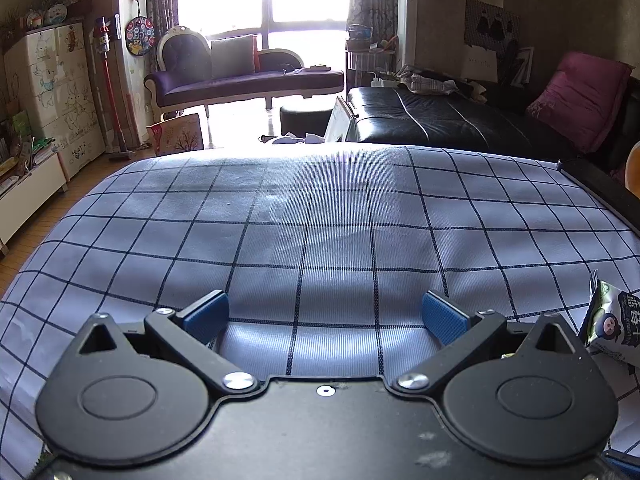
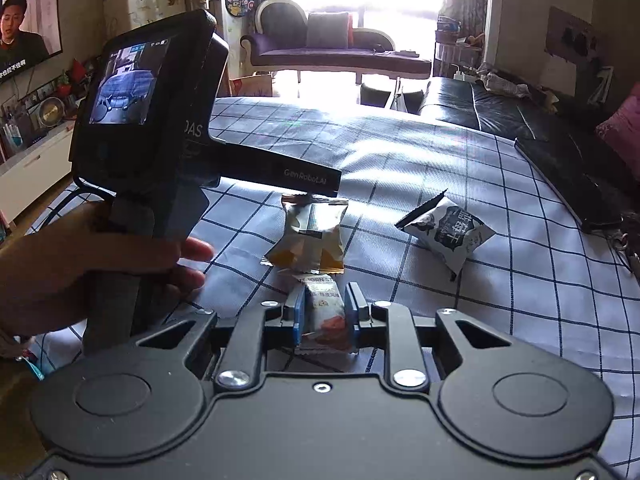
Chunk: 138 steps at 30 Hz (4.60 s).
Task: Organize snacks
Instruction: 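Grasp the small white packet with the right gripper, then grasp the silver-yellow wrapped packet with left gripper while right gripper holds the white packet, then carry the silver-yellow packet and white packet toward the gold tray, then lower both packets into the gold tray and open both grippers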
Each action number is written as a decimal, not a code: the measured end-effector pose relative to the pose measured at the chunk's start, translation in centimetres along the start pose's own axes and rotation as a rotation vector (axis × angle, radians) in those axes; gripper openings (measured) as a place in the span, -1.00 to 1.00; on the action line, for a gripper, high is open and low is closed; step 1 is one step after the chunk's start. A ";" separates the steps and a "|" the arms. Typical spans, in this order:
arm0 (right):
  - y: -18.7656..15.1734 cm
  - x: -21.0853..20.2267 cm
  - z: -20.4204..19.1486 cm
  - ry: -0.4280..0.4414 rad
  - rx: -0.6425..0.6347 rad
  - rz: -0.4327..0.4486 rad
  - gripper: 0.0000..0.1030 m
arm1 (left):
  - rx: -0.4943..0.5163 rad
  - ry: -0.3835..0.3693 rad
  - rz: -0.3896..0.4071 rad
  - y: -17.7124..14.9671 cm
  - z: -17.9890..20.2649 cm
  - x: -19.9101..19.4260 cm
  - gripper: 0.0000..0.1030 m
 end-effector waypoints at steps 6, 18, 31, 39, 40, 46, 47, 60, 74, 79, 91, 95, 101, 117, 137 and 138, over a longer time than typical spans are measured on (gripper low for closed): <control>-0.2 0.2 -0.1 -0.004 0.001 0.003 -0.32 | 0.033 -0.001 -0.026 0.8 -0.2 -2.0 0.56; -0.3 -0.4 -1.1 -0.023 -0.010 -0.005 -0.47 | 0.058 0.133 0.170 0.8 -6.1 -13.9 0.65; -0.4 -0.2 -1.0 -0.040 -0.016 -0.012 -0.47 | 0.090 -0.034 -0.005 0.2 -3.5 -13.5 0.57; 0.5 -2.8 3.1 -0.108 0.102 0.058 -0.49 | 0.094 -0.148 -0.122 2.1 3.6 -8.9 0.52; 0.5 -3.0 3.7 -0.114 0.117 0.062 -0.49 | 0.080 -0.156 -0.143 2.0 4.1 -8.3 0.51; -0.3 -2.9 5.8 -0.124 0.192 0.059 -0.48 | 0.065 -0.134 -0.236 0.8 6.9 -5.6 0.46; -0.4 -2.8 6.0 -0.119 0.199 0.055 -0.48 | 0.065 -0.131 -0.248 0.6 7.2 -5.3 0.45; -2.1 -2.2 6.8 -0.127 0.297 0.057 -0.48 | 0.062 -0.101 -0.222 0.1 8.1 -4.2 0.44; -1.7 -2.9 7.3 -0.097 0.323 0.051 -0.48 | -0.013 -0.157 -0.268 1.7 6.5 -4.5 -0.30; -1.2 -4.9 6.6 -0.105 0.306 0.079 -0.48 | -0.029 -0.171 -0.265 2.1 4.9 -7.6 -0.30; -0.7 -11.3 3.2 -0.077 0.256 0.145 -0.48 | 0.032 -0.196 -0.207 0.1 0.6 -21.3 -0.30; -1.3 -13.3 2.1 -0.049 0.256 0.146 -0.48 | 0.060 -0.172 -0.209 -1.9 -0.8 -24.6 -0.30; -2.9 -15.9 0.4 -0.024 0.238 0.137 -0.48 | 0.093 -0.118 -0.224 -6.0 -2.4 -28.3 -0.30; -9.3 -18.5 -1.3 -0.012 0.363 -0.005 -0.48 | 0.009 -0.059 -0.350 -14.6 -3.2 -31.6 -0.30; -12.1 -19.1 -3.7 0.023 0.273 -0.093 -0.48 | -0.043 0.004 -0.444 -17.8 -3.3 -32.5 -0.29; -12.1 -19.1 -3.7 0.031 0.269 -0.094 -0.47 | -0.041 0.005 -0.442 -17.8 -3.2 -32.5 -0.28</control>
Point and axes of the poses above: each gripper's, at about its wrist camera, not at the fingertips, and x roughly the way its jaws point, z to its right, y to its top, the point moved 2 cm from there along x, roughly the way its jaws point, and after that the axes turned 1 degree about z, right-handed, at the moved point
